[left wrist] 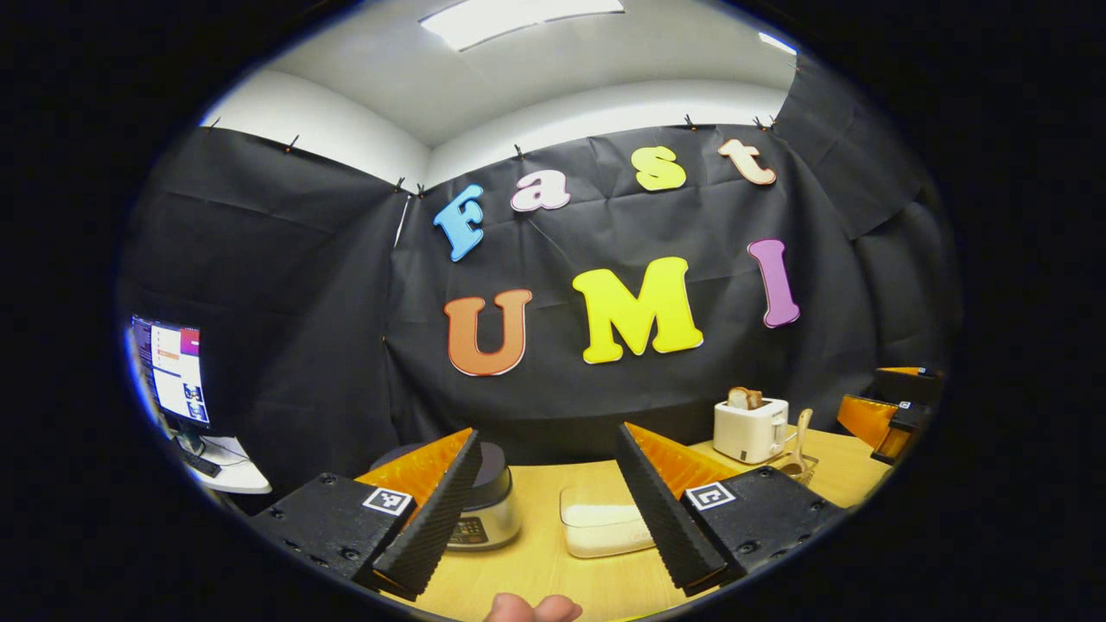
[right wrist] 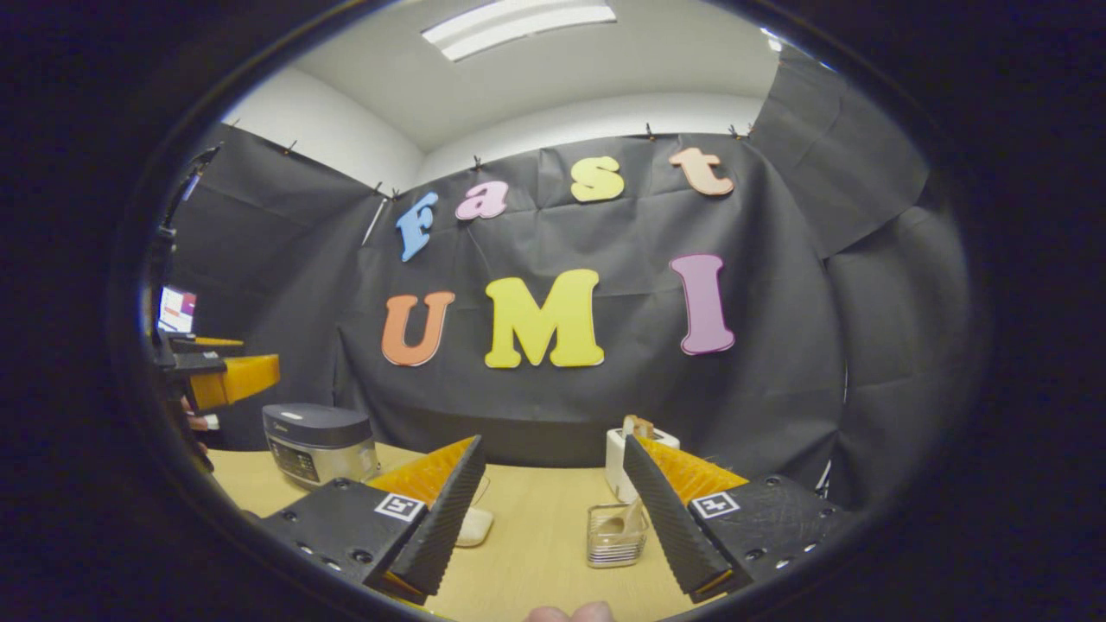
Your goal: Close the left gripper, press the button to open the rice cooker; take a wooden spoon from the chopstick holder with the right hand, scoop a spoonful of rice and pour it into the rice cooker, then put the wooden spoon back into the chopstick holder.
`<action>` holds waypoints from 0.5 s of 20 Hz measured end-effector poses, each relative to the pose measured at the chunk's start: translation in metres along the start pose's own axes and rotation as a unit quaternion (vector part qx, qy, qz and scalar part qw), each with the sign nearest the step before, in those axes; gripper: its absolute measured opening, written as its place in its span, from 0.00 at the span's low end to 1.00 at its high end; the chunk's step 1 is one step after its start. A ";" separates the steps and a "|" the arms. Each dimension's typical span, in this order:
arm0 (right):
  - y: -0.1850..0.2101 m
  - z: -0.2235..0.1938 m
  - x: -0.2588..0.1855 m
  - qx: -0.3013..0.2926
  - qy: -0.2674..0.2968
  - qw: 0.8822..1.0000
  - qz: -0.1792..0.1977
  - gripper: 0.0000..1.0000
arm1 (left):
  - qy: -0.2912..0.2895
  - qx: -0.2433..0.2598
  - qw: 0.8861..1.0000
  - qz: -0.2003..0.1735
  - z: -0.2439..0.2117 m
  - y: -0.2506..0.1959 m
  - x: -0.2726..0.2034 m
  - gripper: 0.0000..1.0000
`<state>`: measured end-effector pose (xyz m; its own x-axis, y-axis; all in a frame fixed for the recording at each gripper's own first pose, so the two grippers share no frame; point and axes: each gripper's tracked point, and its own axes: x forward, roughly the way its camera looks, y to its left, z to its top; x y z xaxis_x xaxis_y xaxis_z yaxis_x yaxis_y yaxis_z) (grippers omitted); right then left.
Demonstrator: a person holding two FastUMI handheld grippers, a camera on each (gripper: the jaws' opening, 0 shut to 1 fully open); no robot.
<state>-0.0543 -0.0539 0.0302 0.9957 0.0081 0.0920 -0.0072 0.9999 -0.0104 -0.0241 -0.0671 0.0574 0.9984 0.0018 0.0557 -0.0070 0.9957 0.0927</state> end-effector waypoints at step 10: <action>0.018 0.000 -0.022 -0.010 -0.004 1.000 -0.021 0.92 | 0.022 -0.016 1.000 -0.012 -0.044 -0.023 -0.024 0.99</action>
<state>-0.0763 -0.0363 0.0283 0.9944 -0.0335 0.1001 0.0362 0.9990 -0.0254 -0.0456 -0.0862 0.0097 0.9998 -0.0191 0.0106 0.0184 0.9979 0.0621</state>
